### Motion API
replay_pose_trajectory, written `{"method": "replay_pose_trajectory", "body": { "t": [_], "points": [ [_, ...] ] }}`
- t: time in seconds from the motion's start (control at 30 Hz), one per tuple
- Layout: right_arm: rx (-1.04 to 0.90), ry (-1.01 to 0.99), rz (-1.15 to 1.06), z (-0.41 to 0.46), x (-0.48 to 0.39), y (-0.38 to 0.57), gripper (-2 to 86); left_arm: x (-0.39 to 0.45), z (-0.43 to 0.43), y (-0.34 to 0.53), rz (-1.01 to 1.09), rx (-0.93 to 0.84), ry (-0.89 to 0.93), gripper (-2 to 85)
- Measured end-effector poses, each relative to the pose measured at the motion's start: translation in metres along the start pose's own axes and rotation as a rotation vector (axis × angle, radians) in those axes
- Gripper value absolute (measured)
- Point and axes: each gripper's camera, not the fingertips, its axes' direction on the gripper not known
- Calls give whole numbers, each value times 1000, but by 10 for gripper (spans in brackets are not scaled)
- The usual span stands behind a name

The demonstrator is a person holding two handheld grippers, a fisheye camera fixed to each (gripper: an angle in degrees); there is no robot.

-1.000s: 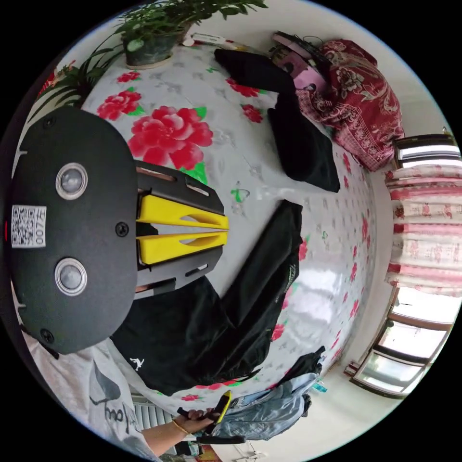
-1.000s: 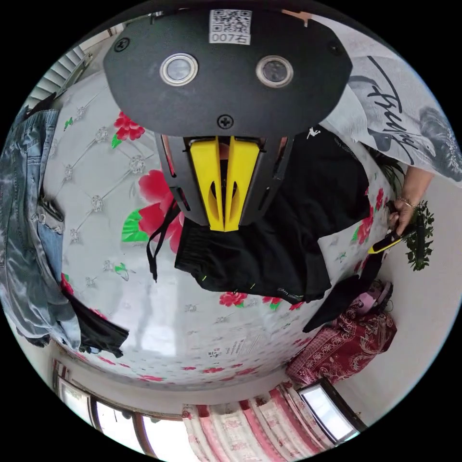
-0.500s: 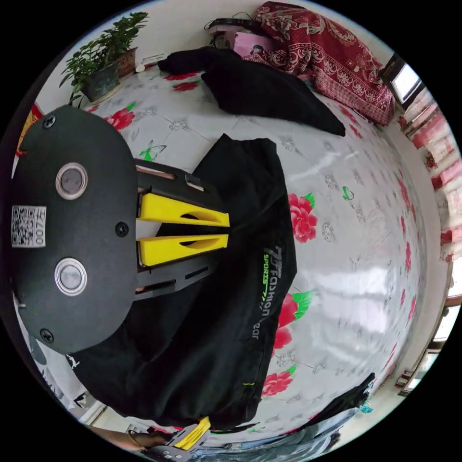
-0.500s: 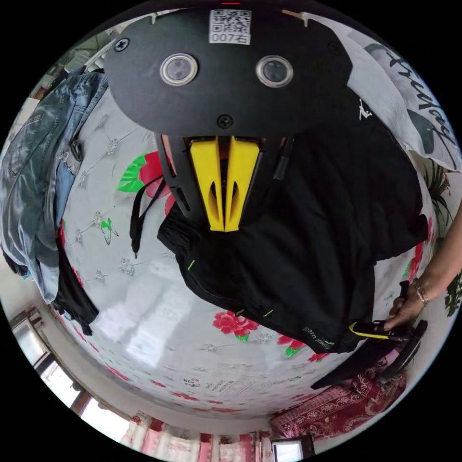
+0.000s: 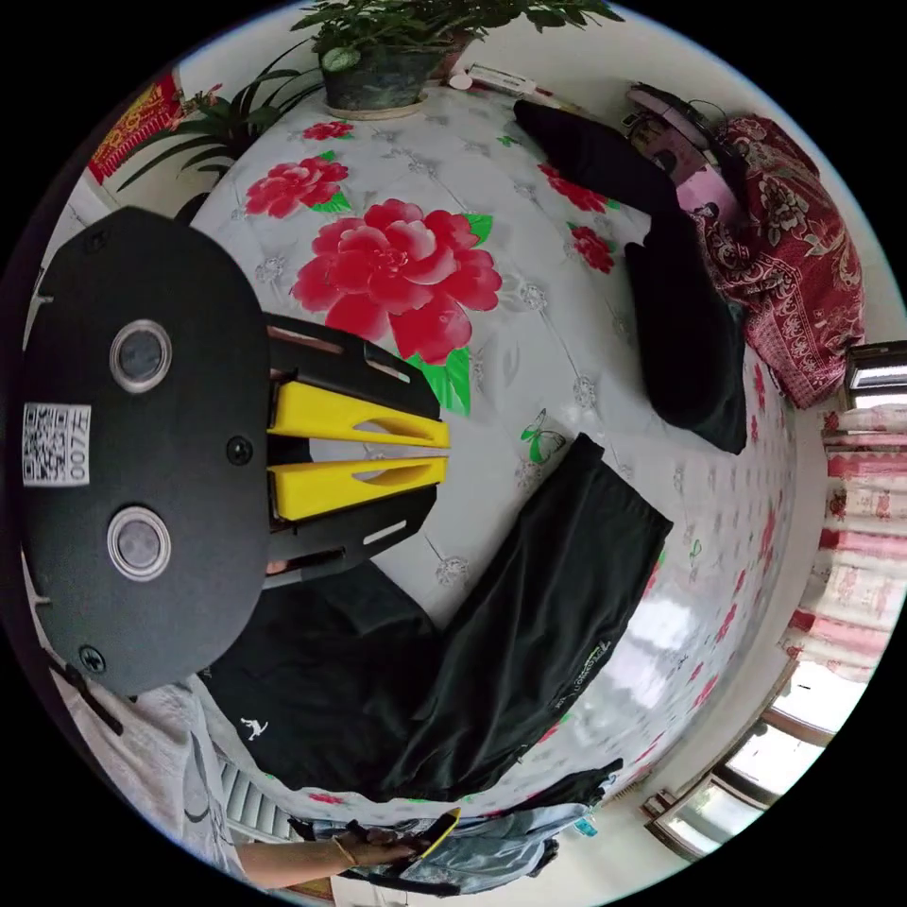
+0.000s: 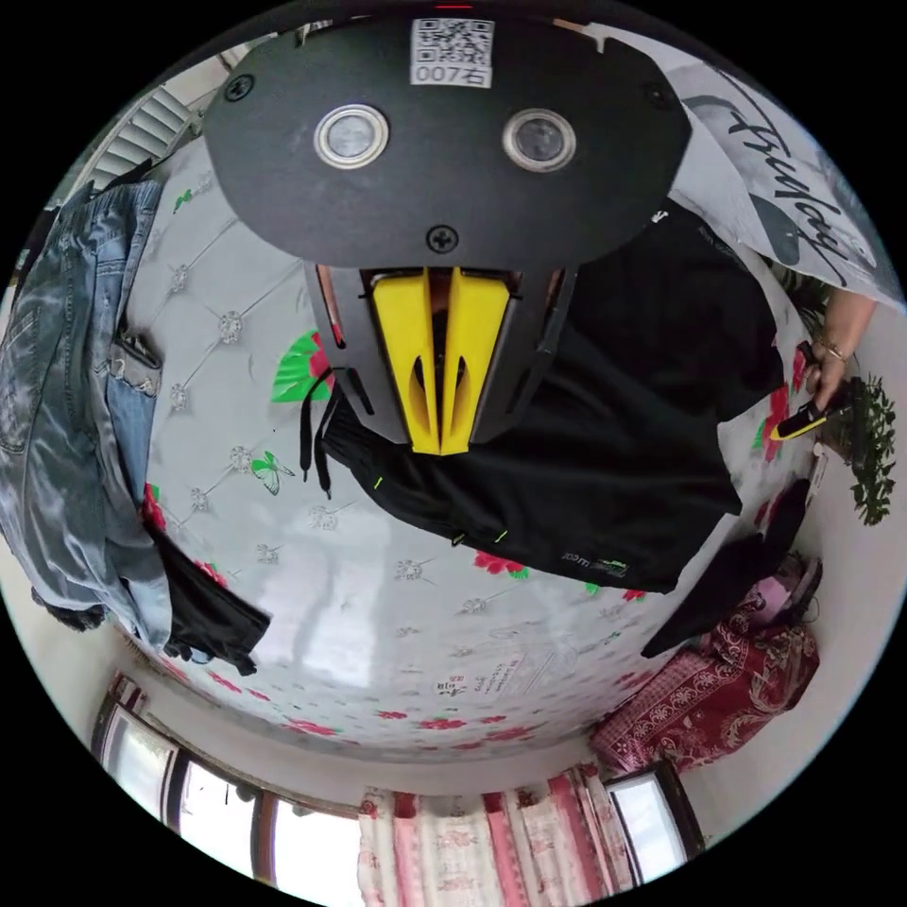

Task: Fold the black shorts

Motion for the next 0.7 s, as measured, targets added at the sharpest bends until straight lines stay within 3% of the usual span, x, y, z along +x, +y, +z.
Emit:
{"method": "replay_pose_trajectory", "body": {
  "t": [0.1, 0.27, 0.53, 0.6, 0.7],
  "points": [
    [-47, -96, 65, -13, 17, 48, 10, -23, -15, 33, -55, -21, 22, 7],
    [-147, -62, 234, -29, 60, 150, 38, -71, -33, 99, -162, -52, 51, 46],
    [-219, -164, 408, -15, 88, 245, 83, -59, -8, 132, -78, -117, 189, 110],
    [-247, -158, 365, 4, 79, 248, 88, -41, 9, 131, -72, -173, 10, 98],
    [-257, -31, 275, 17, 63, 249, 89, -21, 14, 130, 15, -170, -158, 6]
  ]
}}
